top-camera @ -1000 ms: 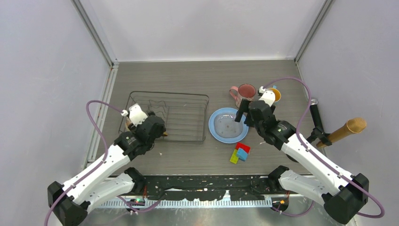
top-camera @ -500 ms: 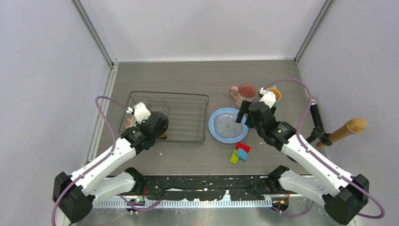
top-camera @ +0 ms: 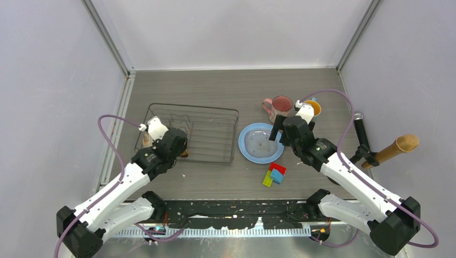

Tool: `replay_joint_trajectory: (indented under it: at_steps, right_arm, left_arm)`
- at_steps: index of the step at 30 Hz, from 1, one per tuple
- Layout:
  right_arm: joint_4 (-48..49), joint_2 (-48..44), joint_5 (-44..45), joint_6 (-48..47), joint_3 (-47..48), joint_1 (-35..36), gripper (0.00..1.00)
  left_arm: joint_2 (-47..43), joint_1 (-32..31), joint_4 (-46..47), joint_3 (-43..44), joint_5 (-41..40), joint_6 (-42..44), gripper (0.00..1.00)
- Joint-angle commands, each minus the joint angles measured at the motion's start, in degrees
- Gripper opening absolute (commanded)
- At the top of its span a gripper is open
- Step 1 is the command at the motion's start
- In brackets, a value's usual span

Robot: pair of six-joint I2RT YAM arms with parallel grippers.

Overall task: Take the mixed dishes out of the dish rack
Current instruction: Pick up the plate from the dish rack.

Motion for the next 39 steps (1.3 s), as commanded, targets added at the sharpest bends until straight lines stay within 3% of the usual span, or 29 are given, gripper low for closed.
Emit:
replay_joint_trajectory:
  at_steps: [1,7,12,30,35,39]
  right_arm:
    - [1.3,0.1,2.0,-0.9,0.0,0.2,0.99]
    - [1.4,0.4,2.2,-1.3,0.0,0.2,1.0]
    - [1.5,0.4,2.2,-1.6,-0.1,0.2,1.0]
    - [3.2,-2.2,2.6,-2.3,-1.5,0.2,1.0]
    - [3.3,-3.0,1.3,-2.7,-1.1,0.2,1.0]
    - [3.5,-4.3,-3.9,-3.4,-0.3,0.2,1.0]
  left_arm:
    - [-2.0,0.2,2.8,2.2,0.2,2.7,0.2]
    - [-4.3,0.2,4.3,2.1,2.6,2.9,0.14]
    - [-6.5,0.1,6.3,1.4,4.2,2.7,0.0]
    - [-16.7,0.2,6.6,-0.1,7.2,0.8,0.0]
    - [-18.5,0.2,7.7,1.3,8.1,3.5,0.0]
    - [-19.1,0.2,14.4,1.5,11.0,10.2,0.0]
